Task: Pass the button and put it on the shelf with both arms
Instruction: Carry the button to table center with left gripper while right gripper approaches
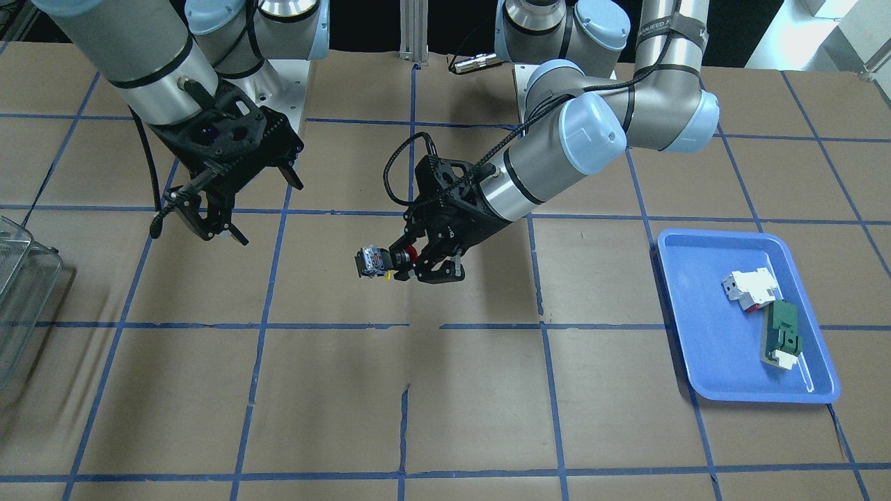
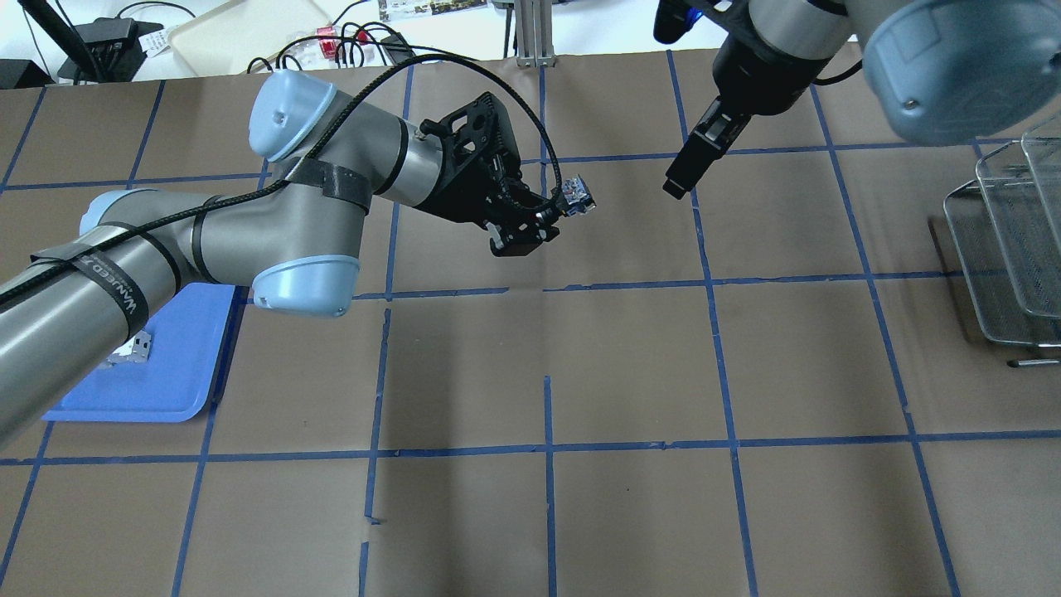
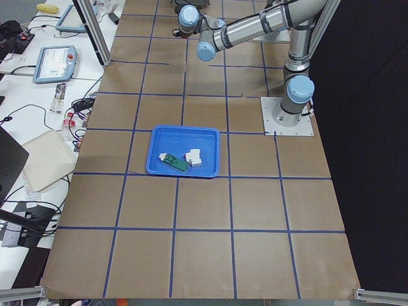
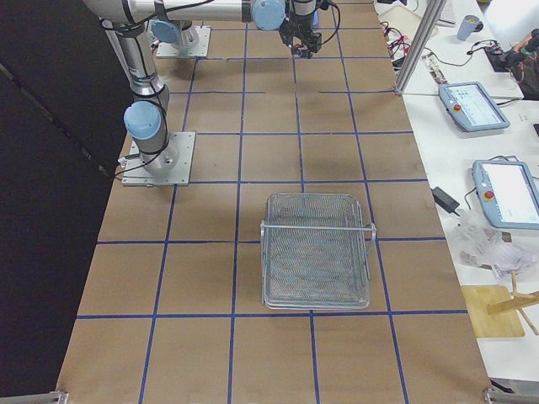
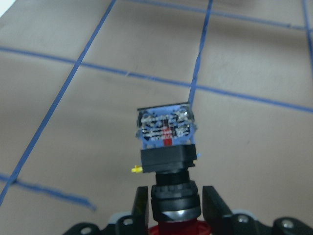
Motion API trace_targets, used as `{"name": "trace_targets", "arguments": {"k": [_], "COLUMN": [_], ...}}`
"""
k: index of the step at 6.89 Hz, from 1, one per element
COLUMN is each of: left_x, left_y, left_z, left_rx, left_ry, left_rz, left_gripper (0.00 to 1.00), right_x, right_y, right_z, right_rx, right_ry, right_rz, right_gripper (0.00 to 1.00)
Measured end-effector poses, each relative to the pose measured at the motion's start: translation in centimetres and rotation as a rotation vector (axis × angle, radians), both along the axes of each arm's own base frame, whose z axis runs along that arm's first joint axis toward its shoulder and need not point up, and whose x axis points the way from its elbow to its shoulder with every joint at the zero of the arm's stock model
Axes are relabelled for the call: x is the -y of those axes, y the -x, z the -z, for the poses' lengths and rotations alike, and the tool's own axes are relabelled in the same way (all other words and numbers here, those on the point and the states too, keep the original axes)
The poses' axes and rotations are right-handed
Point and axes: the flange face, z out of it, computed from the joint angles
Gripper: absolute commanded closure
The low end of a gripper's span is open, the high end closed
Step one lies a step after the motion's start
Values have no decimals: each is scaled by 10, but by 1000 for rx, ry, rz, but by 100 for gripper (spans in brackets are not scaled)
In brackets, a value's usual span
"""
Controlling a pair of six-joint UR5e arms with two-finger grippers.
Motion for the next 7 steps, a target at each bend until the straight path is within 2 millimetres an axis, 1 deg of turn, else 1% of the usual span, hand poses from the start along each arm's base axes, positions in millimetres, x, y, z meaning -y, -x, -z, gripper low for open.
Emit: {"name": "trace_targets", "arguments": {"k": [1,2,4,5,6,7], "left_x": [-9,-15,-19,-19,-19,-19], "left_y": [9,13,15,16,16,16], "left_z": [-12,-19,-22,-21,-21,-21], "left_rx": [-16,-21,-24,-25,-24,-21], "left_ry": [20,30,33,31,33,35], "left_rz": [20,28,34,35,35,35], "left_gripper": [100,100,100,100,100,100], "right_x": [3,2,-2,-5,-8,-10], "right_y": [-1,-3,-2,-3,-7,-13], "right_z": [10,14,19,26,31,32], "right_rx": [27,38,35,46,79,125], "right_ry": [24,46,72,80,87,96], "right_rz": [-82,-164,-324,-399,-447,-463], "right_gripper": [0,0,0,0,0,0]}}
